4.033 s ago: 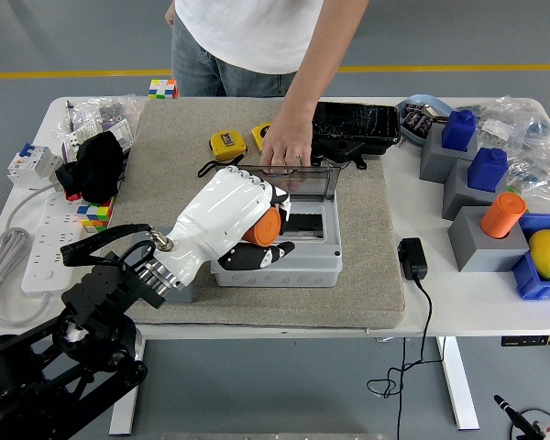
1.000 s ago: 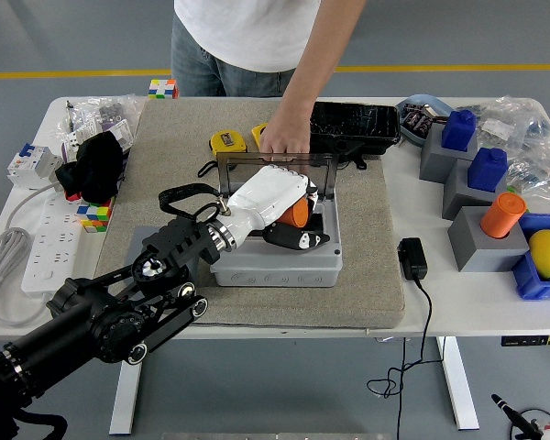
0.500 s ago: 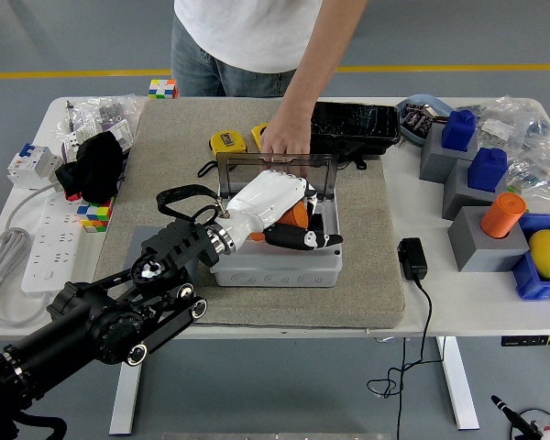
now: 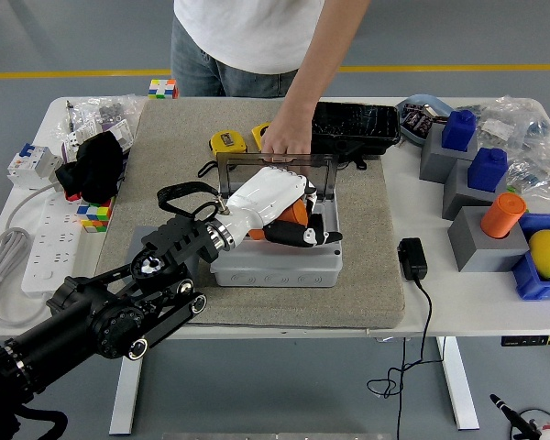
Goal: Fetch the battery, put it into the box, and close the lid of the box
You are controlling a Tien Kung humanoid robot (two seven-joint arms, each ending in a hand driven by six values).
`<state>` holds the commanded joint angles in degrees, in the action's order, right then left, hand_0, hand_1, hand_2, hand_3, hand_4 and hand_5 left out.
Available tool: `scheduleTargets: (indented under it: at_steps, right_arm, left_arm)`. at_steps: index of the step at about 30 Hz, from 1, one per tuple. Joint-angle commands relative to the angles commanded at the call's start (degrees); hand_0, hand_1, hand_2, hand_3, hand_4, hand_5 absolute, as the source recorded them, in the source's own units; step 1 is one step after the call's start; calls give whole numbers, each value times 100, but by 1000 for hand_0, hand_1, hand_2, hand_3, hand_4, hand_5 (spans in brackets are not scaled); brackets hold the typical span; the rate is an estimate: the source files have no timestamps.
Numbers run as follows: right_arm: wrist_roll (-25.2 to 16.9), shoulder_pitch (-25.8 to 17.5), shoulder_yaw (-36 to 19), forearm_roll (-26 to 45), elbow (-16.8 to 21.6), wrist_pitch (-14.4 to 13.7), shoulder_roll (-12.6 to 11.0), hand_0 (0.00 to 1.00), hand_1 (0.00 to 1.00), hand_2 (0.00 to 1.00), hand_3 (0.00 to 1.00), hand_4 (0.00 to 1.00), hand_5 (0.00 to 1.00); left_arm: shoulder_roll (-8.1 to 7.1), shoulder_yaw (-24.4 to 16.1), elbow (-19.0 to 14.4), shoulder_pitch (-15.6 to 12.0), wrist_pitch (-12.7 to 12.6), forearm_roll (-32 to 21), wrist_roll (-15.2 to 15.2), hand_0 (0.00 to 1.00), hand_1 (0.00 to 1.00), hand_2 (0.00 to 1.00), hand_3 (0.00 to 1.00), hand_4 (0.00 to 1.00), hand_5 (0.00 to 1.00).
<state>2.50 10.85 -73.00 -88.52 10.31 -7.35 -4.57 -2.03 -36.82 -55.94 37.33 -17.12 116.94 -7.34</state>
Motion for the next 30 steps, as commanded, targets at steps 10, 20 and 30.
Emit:
scheduleTargets:
  at_steps: [10,20,30]
  right_arm:
    - [3,5,-5,0,0,3,11,852,820,792,843,998,998]
    - [7,5,-25,-19,0,2,12,852,820,791,843,998,998]
    - [9,-3,15,9,0,13,11,852,820,791,843,998,998]
  left_arm:
    - [4,58,146,84,-144,-21,-198,129,143,191,232,951,815]
    - [80,-1,117,138,-266,-212,-349,137,147,192,231,943,809]
    - [64,46,145,76,-412,-114,-412,142,158,199,232,947,804]
